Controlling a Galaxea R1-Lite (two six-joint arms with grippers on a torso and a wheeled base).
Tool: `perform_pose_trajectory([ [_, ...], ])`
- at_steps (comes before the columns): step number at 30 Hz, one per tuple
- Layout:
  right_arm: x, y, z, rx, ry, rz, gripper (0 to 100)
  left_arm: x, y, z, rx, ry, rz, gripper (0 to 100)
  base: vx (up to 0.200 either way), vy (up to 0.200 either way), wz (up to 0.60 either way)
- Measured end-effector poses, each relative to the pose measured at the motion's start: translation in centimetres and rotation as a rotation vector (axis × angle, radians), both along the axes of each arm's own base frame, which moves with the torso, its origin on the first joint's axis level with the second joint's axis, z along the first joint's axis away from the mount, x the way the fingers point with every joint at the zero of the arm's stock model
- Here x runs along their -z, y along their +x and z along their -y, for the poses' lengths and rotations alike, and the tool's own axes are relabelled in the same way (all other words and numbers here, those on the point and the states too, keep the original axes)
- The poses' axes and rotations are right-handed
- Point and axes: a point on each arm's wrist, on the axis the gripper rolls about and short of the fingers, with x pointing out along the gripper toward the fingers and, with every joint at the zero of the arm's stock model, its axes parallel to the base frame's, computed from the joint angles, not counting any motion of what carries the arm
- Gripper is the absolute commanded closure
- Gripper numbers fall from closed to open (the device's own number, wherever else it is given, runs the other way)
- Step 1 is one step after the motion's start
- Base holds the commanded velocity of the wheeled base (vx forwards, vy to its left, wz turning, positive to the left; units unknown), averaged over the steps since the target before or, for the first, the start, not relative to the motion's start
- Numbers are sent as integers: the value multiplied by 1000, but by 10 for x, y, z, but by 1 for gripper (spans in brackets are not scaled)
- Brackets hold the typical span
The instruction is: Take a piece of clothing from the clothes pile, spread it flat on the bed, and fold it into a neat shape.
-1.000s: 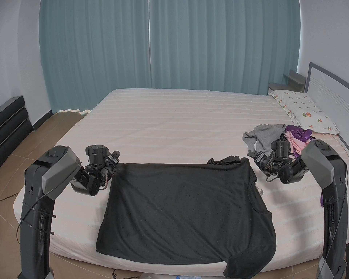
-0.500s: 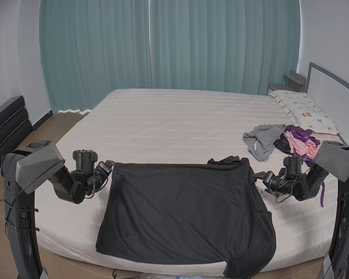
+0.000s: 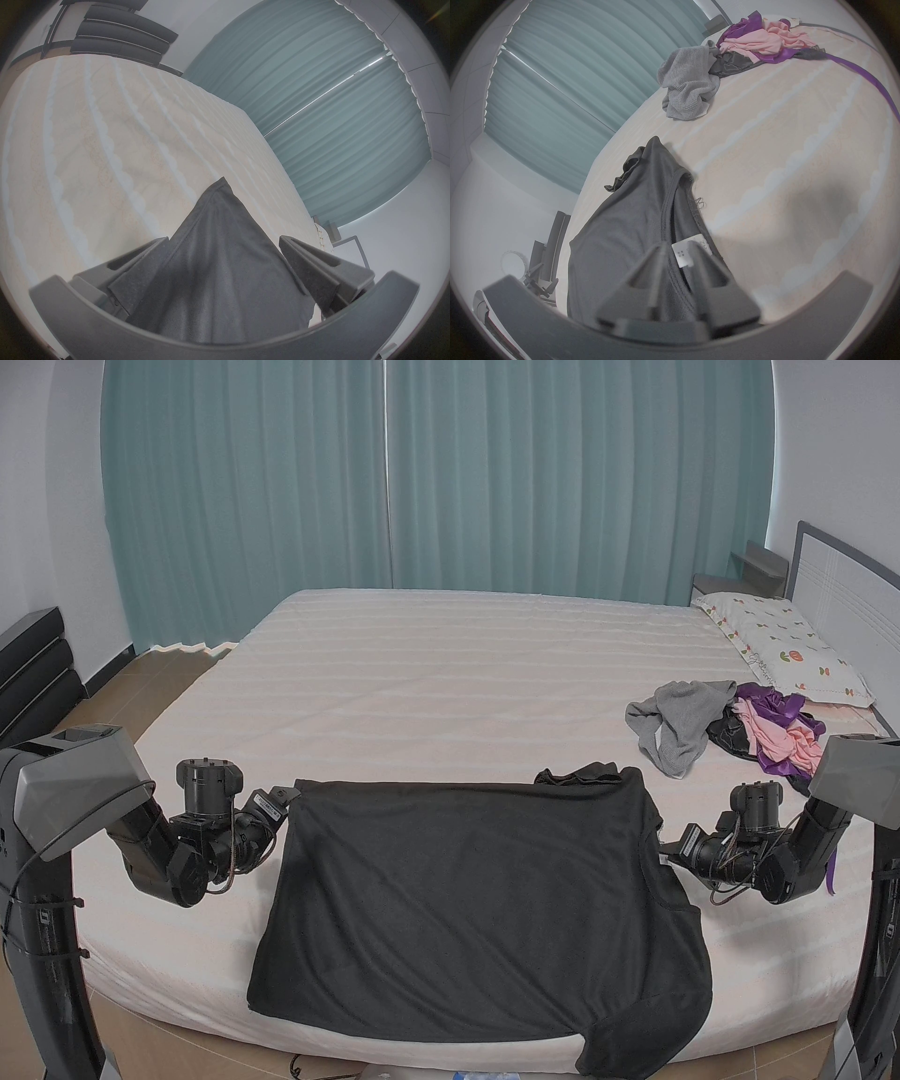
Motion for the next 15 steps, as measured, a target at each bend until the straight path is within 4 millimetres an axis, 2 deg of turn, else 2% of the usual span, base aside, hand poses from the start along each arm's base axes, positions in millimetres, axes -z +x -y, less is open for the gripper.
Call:
perform_pose_trajectory([
  [12, 4, -2, 3, 15, -88, 6, 100, -1, 0, -1, -3, 1, 4, 0, 0, 0, 0],
  [13, 3, -2, 4, 18, -87, 6, 0, -1, 0, -1, -3, 1, 3, 0, 0, 0, 0],
  [15, 4, -4, 6, 22, -87, 1, 0, -1, 0, -1, -3, 2, 0, 0, 0, 0, 0],
])
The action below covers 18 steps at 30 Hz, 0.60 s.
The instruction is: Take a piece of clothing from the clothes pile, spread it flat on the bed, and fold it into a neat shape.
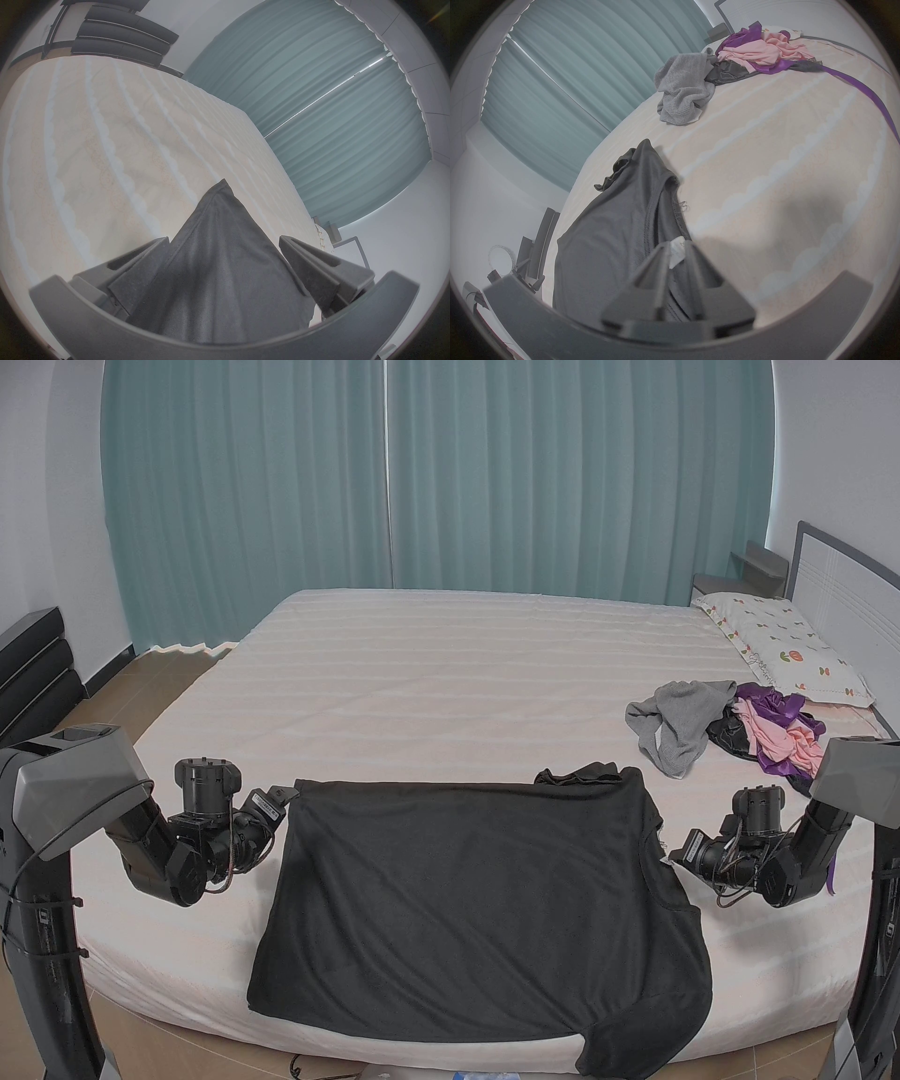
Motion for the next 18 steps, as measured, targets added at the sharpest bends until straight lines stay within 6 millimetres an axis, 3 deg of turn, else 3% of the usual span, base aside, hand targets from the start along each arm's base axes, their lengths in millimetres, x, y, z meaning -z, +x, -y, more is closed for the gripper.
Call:
perform_pose_trajectory([
  [12, -1, -1, 0, -7, -5, 44, 0, 6, 0, 1, 4, 2, -17, 0, 0, 0, 0],
  [13, 0, 0, -1, -11, -5, 45, 100, 6, 0, 1, 4, 2, -17, 0, 0, 0, 0],
  [18, 4, 5, -1, -19, -1, 46, 100, 7, 0, 1, 5, 3, -20, 0, 0, 0, 0],
])
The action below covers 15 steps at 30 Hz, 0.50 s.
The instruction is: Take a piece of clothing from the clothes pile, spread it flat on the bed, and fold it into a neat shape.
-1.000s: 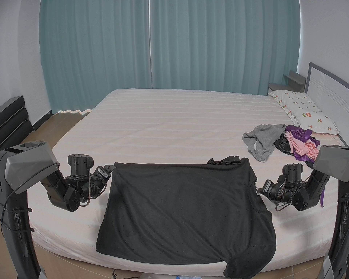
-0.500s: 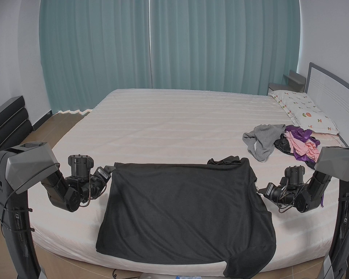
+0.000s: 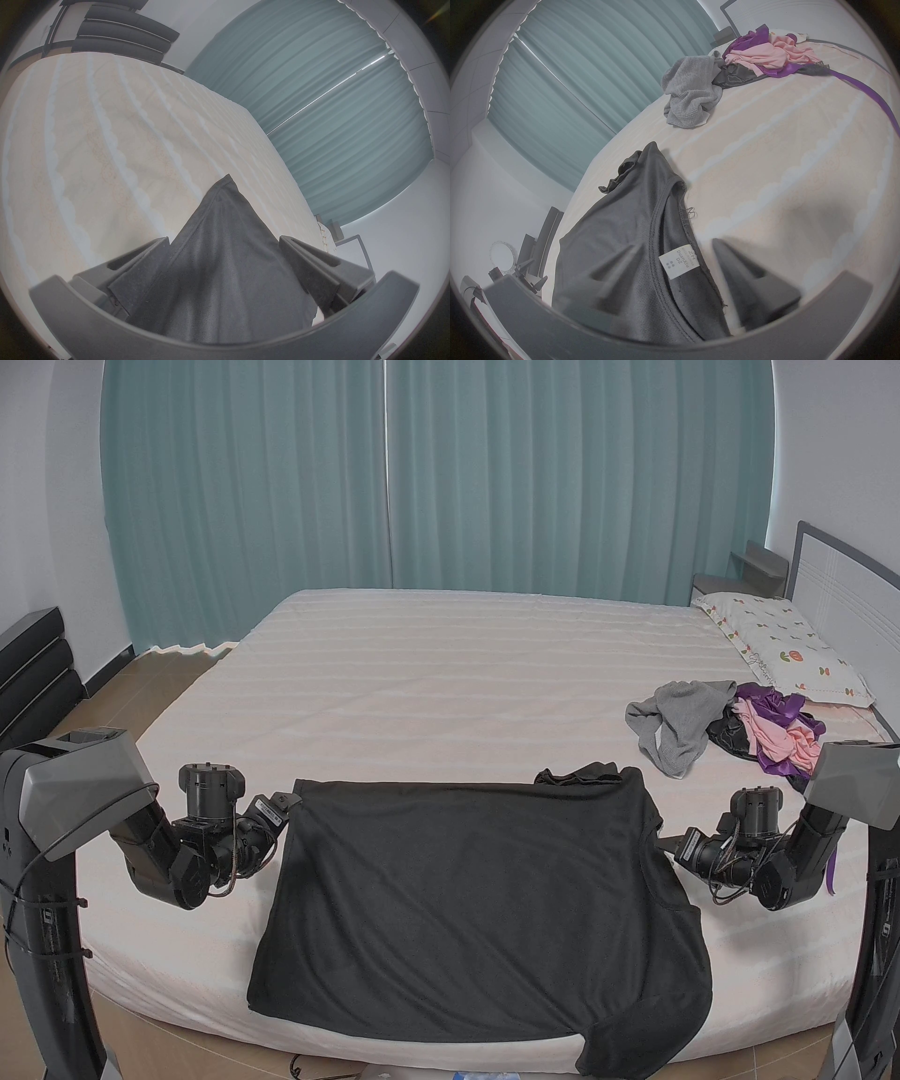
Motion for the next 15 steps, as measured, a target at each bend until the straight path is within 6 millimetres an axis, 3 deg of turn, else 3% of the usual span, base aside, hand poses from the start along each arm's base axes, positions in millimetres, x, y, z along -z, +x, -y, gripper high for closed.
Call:
perform_pose_trajectory([
  [15, -3, 0, 1, 12, -4, 11, 100, 3, 0, 1, 4, 3, -6, 0, 0, 0, 0],
])
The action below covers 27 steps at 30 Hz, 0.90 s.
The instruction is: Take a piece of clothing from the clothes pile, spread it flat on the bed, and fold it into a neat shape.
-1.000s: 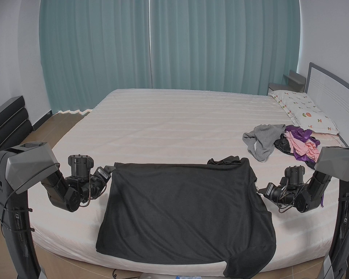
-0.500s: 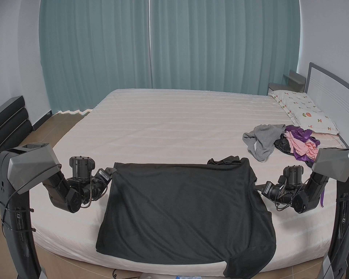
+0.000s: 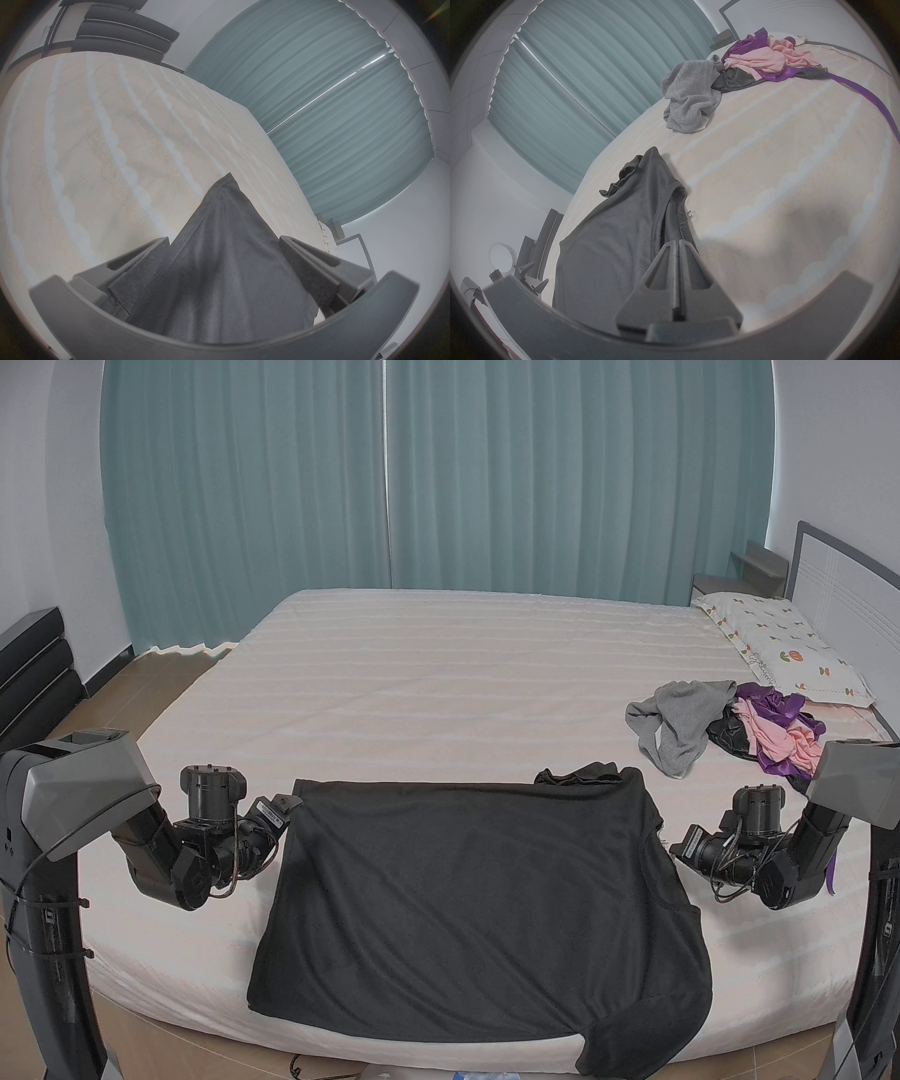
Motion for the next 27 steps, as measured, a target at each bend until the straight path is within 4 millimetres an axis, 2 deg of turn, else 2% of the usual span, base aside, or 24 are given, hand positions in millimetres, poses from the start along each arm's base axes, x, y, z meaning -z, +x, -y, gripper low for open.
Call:
perform_pose_trajectory([
  [12, -22, -8, 2, 13, -63, 50, 100, 7, -1, 4, 12, 6, -19, 0, 0, 0, 0],
  [27, -27, -9, 12, 29, -173, 70, 100, 12, -1, 5, 16, 8, -33, 0, 0, 0, 0],
])
